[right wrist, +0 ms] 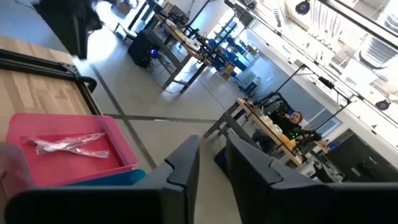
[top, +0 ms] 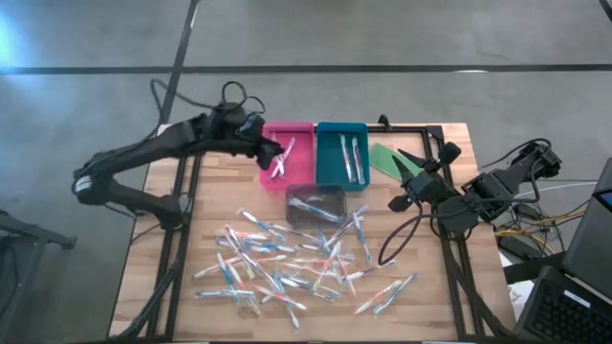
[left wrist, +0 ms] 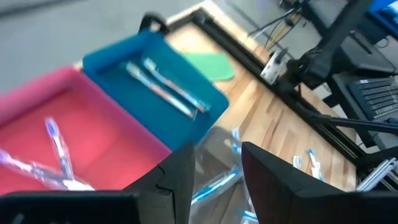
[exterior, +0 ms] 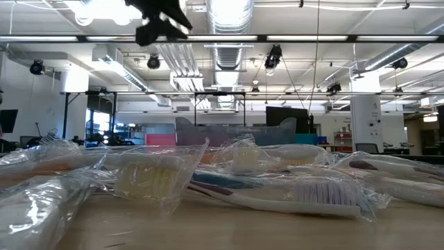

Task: Pick & Place Toothbrushes
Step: Put the orange toothbrush into the blue bin

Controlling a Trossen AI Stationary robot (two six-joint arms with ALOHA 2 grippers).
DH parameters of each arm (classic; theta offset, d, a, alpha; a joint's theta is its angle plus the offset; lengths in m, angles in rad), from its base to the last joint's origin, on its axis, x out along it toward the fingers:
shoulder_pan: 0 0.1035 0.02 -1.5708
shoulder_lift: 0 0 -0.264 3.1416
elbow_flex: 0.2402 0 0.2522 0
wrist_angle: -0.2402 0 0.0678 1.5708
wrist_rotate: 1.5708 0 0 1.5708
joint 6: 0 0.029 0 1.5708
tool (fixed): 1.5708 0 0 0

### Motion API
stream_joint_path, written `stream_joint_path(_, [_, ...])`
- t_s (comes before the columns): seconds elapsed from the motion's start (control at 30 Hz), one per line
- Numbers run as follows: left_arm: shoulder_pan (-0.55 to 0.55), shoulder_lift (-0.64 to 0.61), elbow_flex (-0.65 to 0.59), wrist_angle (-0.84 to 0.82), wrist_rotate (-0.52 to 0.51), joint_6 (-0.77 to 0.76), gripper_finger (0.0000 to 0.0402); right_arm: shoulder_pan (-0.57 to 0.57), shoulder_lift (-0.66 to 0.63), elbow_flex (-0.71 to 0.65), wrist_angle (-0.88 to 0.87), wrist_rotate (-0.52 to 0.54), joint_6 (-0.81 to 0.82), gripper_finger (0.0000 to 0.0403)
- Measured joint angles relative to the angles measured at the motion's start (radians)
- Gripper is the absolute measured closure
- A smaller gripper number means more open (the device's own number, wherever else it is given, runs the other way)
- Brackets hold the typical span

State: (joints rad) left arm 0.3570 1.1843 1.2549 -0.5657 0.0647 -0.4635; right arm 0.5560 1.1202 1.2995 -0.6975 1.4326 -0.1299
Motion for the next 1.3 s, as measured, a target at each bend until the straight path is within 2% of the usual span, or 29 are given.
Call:
stream_joint_path(0.17, [-0.123,-0.066,0.0,0.013,-0.126,0.069,0.0266,0.0,0.0,0.0,0.006,-0.023,0.052,0.0342])
stream_joint_path(0.4, [-0.282,-0.086,-0.009,0.016,-0.24,0.173,0.0266,0.0,0.004,0.001,0.039,-0.299,0.052,0.0353])
stream_joint_path(0.63, [-0.407,-0.084,-0.081,0.041,-0.377,0.211,0.0266,0.004,0.069,0.002,0.097,-0.511,0.053,0.036])
stream_joint_path(0.87, [-0.472,-0.097,-0.176,0.107,-0.404,0.237,0.0266,0.004,0.211,0.005,0.153,-0.622,0.099,0.0345])
stream_joint_path(1.13, [-0.527,-0.118,-0.32,0.273,-0.404,0.34,0.0266,0.027,0.315,0.068,0.013,-0.708,0.326,0.0318])
stream_joint_path(1.3, [-0.525,-0.114,-0.404,0.349,-0.406,0.311,0.0266,0.042,0.332,0.091,-0.074,-0.718,0.433,0.0308])
